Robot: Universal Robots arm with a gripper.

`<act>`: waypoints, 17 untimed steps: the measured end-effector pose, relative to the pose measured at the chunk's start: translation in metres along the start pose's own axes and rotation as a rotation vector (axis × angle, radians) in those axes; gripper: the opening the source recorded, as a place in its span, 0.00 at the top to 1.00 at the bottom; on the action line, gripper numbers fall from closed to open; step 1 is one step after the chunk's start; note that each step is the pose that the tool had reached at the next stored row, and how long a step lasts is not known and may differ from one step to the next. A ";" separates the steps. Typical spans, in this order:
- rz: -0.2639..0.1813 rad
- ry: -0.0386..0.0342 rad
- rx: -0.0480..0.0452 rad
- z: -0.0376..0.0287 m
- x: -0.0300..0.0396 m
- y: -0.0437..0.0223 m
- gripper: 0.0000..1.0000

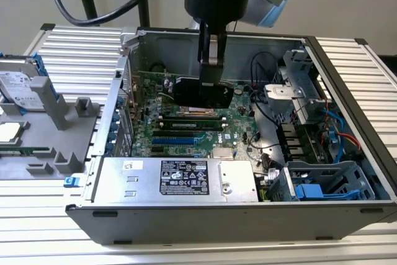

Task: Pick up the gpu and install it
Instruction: 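Insert the gpu into the slot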

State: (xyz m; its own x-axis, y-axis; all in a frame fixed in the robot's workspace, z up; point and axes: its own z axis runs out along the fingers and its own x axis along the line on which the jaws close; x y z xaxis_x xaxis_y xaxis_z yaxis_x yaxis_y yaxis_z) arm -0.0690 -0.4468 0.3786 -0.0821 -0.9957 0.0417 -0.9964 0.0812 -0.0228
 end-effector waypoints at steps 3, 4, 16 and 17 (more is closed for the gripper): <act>0.000 0.0004 0.0000 0.0008 0.0000 0.0000 1.00; 0.000 0.0005 0.0001 0.0012 -0.0001 0.0000 1.00; 0.000 0.0028 0.0002 0.0050 -0.0002 0.0001 1.00; 0.000 0.0030 0.0002 0.0054 -0.0002 0.0001 1.00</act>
State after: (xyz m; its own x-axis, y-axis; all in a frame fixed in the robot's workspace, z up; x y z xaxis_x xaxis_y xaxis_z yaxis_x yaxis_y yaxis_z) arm -0.0690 -0.4468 0.3732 -0.0821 -0.9956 0.0446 -0.9964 0.0812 -0.0230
